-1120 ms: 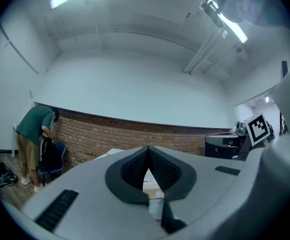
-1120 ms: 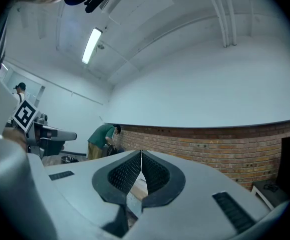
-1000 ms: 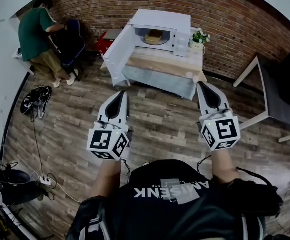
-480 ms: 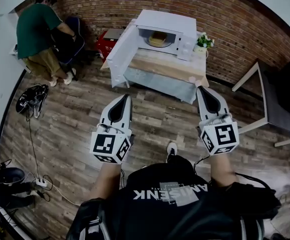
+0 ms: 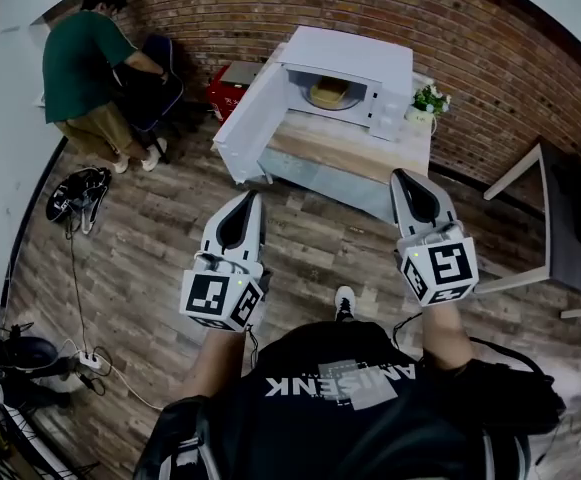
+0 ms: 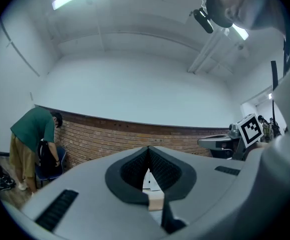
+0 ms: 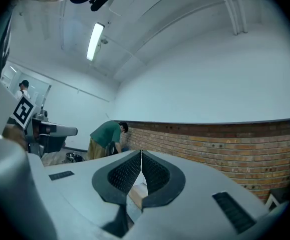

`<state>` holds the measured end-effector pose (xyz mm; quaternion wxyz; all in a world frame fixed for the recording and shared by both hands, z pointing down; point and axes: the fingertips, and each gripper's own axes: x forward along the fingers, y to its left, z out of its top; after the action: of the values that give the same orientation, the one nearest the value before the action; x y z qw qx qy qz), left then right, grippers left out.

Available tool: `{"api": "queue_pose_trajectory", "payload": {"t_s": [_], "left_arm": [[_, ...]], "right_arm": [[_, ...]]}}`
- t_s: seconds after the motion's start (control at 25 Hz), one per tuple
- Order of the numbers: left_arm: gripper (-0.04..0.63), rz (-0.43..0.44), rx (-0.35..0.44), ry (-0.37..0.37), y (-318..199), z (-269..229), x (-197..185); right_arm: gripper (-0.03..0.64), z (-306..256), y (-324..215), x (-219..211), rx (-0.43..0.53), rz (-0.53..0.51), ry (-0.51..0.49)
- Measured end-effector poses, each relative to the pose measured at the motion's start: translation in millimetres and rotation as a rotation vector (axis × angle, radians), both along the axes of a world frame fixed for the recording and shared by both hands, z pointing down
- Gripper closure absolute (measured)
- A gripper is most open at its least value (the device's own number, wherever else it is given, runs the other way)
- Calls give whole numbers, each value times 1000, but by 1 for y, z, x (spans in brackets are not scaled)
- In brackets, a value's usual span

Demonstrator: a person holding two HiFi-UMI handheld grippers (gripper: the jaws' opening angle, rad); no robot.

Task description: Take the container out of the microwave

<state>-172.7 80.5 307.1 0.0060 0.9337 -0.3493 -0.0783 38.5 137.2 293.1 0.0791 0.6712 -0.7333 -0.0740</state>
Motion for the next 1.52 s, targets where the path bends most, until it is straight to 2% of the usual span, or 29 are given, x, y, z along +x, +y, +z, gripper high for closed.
{"api": "queue_pose_trajectory", "payload": {"t_s": [0.16, 0.4, 0.68, 0.88, 1.12, 1.28, 1.4, 1.52], "left_arm": [[583, -1, -9, -32, -23, 2, 33], [583, -17, -40, -70, -55, 10, 79], [583, 15, -13, -116, -74, 4, 141], [583, -16, -35, -118, -92, 8, 171], [583, -47, -20, -144, -108, 9, 210], [583, -33, -20, -168, -113, 14, 223], [583, -7, 16, -160, -117, 9, 227], [583, -6, 16, -150, -130, 11, 228]], "right_arm": [[575, -2, -28, 27, -1, -18, 18], [575, 9, -57, 73, -20, -28, -6], [575, 10, -83, 118, -17, -60, -7], [575, 21, -98, 147, -24, -87, -1], [575, 22, -121, 183, -20, -120, -8], [575, 25, -129, 200, -17, -121, -22], [575, 26, -138, 204, -13, -125, -36], [575, 29, -149, 202, -19, -119, -27]]}}
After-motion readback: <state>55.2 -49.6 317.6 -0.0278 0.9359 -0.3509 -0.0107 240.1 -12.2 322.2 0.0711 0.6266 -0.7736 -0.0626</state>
